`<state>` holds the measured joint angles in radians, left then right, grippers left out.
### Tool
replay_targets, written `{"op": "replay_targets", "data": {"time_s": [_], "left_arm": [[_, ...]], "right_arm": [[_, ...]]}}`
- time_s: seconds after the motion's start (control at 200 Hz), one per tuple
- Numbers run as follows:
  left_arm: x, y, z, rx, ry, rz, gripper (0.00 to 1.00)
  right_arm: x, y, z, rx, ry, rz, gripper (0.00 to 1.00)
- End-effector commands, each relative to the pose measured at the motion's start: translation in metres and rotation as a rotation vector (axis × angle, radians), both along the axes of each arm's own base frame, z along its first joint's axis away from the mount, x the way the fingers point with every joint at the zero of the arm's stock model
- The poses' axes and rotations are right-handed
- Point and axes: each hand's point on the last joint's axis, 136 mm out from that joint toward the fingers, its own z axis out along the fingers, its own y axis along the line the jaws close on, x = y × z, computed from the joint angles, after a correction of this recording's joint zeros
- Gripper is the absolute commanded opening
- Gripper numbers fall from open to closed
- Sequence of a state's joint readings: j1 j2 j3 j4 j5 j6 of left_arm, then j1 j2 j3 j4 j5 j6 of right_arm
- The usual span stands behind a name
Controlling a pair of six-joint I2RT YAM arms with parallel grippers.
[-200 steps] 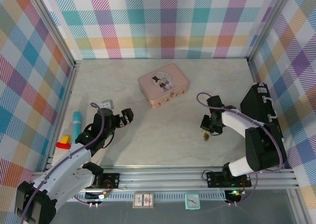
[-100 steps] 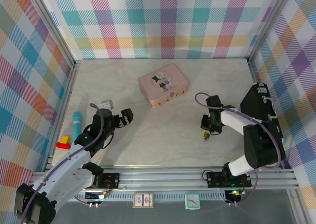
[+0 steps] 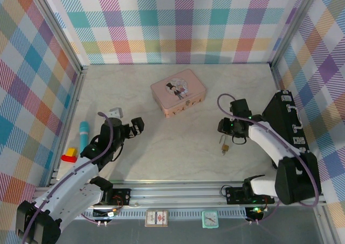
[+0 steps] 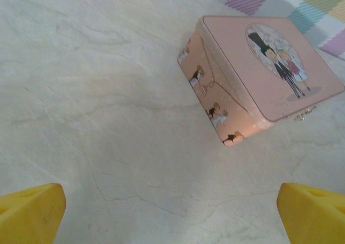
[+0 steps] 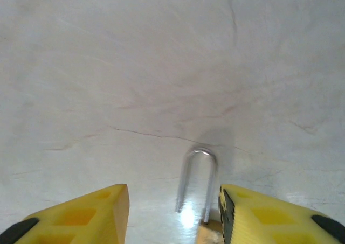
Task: Unlock the padlock with the key
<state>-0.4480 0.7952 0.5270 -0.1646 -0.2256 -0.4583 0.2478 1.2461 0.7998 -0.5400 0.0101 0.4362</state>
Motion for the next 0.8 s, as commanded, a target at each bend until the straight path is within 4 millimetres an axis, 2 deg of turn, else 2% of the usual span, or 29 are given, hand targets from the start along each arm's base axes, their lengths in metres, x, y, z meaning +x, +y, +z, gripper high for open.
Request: {"op": "replay_targets", "data": {"time_s": [0.0, 0.135, 0.225, 0.32, 0.385, 0.53, 0.64, 0.72, 0.795], "left_arm": [[0.007, 0.017, 0.028, 0.06, -0.07, 0.075, 1.0], [0.014, 0.033, 0.038, 0.137, -0.103, 0.157, 1.0], [0.018, 0.046, 0.04, 0.188, -0.114, 0.23, 1.0], [0.022, 0.058, 0.041, 0.228, -0.133, 0.3, 1.0], [0.027, 0.06, 0.043, 0.243, -0.162, 0.319, 1.0], [0.037, 0.069, 0.049, 0.299, -0.32, 0.384, 1.0], [0.047, 0.067, 0.047, 0.412, -0.325, 0.359, 1.0], [0.059, 0.065, 0.037, 0.494, -0.283, 0.339, 1.0], [0.071, 0.064, 0.018, 0.583, -0.215, 0.312, 1.0]], "right_arm": [[0.01, 0.019, 0.05, 0.092, -0.154, 0.108, 0.57], [0.018, 0.029, 0.093, 0.096, -0.362, 0.225, 0.62], [0.029, 0.015, 0.107, -0.008, -0.488, 0.221, 0.63], [0.036, 0.009, 0.121, -0.038, -0.603, 0.197, 0.74], [0.042, 0.006, 0.127, -0.051, -0.651, 0.175, 0.81], [0.057, 0.01, 0.135, -0.08, -0.667, 0.202, 0.82], [0.069, 0.005, 0.138, -0.141, -0.702, 0.203, 0.83], [0.077, -0.007, 0.136, -0.234, -0.731, 0.176, 0.83], [0.085, -0.017, 0.129, -0.317, -0.749, 0.158, 0.84]]}}
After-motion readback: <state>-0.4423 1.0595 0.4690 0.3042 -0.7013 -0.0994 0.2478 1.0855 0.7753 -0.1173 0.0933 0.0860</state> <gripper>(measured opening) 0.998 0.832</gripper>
